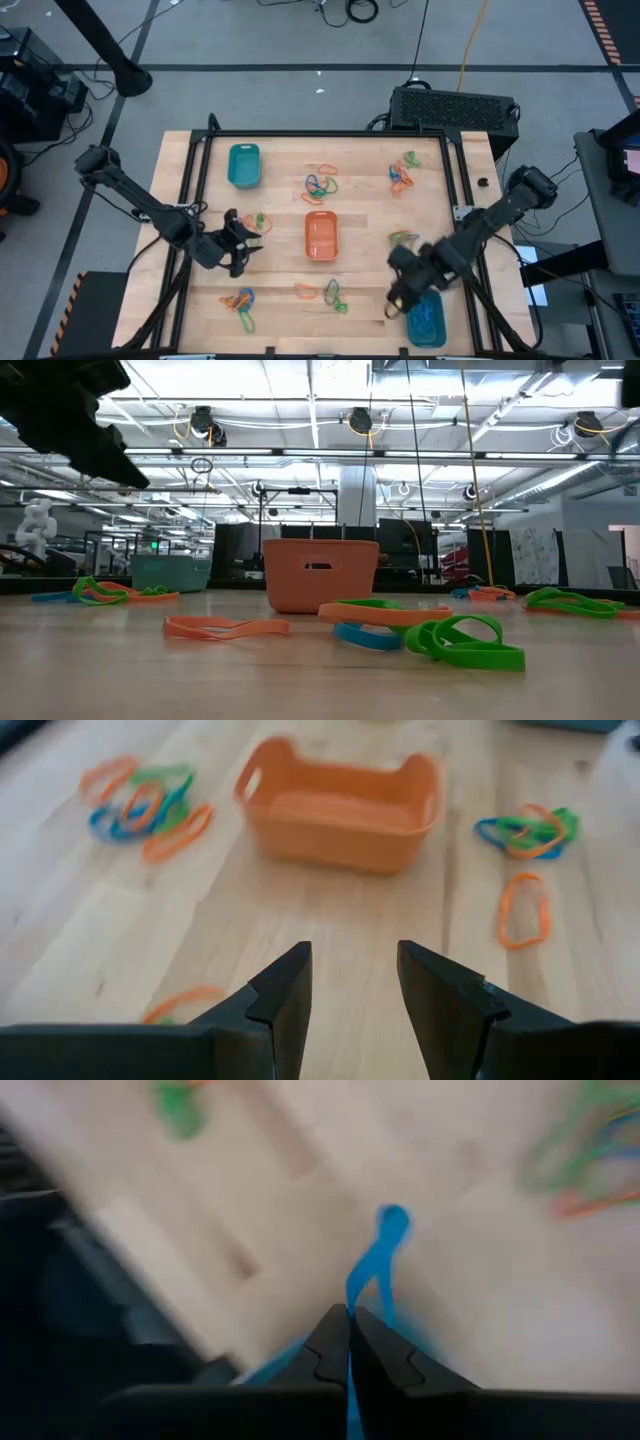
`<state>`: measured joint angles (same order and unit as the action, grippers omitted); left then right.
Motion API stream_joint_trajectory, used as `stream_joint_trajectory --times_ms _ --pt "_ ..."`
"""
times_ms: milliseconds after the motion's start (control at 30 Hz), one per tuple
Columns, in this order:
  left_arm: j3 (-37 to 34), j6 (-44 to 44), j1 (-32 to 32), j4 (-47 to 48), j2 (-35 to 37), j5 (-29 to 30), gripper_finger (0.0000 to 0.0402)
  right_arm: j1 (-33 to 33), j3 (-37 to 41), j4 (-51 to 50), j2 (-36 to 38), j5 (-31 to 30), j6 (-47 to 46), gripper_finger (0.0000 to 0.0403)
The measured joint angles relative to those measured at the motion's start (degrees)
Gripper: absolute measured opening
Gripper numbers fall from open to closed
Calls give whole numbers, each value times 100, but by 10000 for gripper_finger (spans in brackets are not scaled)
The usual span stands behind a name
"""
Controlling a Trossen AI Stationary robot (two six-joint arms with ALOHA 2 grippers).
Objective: Sort rubber bands into baskets
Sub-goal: Put the blue rubber band into the blue bin
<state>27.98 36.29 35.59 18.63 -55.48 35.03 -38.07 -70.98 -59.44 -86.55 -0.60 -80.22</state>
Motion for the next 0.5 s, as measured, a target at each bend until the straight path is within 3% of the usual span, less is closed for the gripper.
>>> stream_joint_trajectory --times_ms 200,500 --pt "272 677 1 549 0 -157 157 -938 0 733 -164 -533 -1045 0" --pt "298 1299 22 883 -189 -497 157 -1602 2 682 -948 -486 -2003 0"
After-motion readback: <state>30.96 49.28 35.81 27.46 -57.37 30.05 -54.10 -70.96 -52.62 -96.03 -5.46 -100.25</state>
